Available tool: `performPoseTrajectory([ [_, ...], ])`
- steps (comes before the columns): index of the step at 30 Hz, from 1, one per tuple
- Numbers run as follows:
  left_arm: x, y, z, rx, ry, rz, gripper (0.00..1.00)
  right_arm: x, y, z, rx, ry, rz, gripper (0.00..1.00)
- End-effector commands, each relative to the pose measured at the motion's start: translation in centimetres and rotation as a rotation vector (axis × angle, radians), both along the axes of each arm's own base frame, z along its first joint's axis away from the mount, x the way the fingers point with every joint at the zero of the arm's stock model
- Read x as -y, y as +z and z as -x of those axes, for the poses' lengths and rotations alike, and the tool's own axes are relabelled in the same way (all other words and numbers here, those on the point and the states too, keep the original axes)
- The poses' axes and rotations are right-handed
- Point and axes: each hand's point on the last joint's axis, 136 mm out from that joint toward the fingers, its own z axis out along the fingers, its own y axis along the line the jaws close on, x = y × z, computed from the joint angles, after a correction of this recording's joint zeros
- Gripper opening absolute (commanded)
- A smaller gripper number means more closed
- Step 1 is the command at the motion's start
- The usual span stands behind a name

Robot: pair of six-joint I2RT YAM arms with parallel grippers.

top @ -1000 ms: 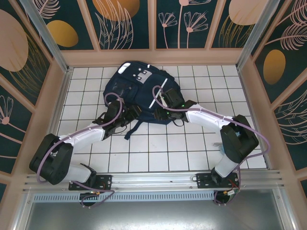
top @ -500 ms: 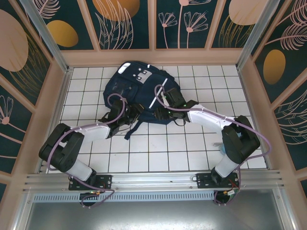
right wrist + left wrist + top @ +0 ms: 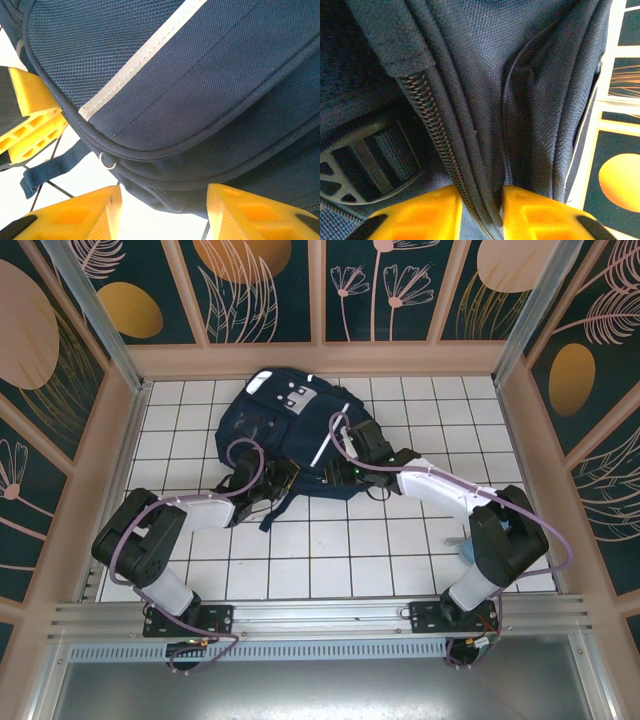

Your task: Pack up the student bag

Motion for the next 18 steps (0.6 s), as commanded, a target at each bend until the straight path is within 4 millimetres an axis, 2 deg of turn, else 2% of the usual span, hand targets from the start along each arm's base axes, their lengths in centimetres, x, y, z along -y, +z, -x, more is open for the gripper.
performPoseTrajectory([
  [1, 0.0, 1.3, -1.4, 0.033, 0.058, 0.047, 0.25, 0.1, 1.3, 0.1, 0.025, 0.000, -0.039, 0.49],
  [5, 0.3, 2.1, -2.2, 0.072, 0.065, 0.066, 0.33, 0.0, 1.2, 0.1, 0.023, 0.004, -0.040, 0.49],
  [11, 0.6, 3.9, -3.1, 0.125, 0.067, 0.082, 0.13, -0.2, 1.0, 0.2, 0.013, 0.039, -0.039, 0.49],
  [13, 0.6, 5.3, -3.2, 0.178, 0.055, 0.072, 0.07, -0.7, 1.0, 0.8, -0.017, 0.087, -0.058, 0.50],
  [18, 0.3, 8.2, -3.4, 0.250, 0.033, 0.008, 0.04, -0.2, 1.6, 0.2, -0.014, 0.092, -0.086, 0.53],
])
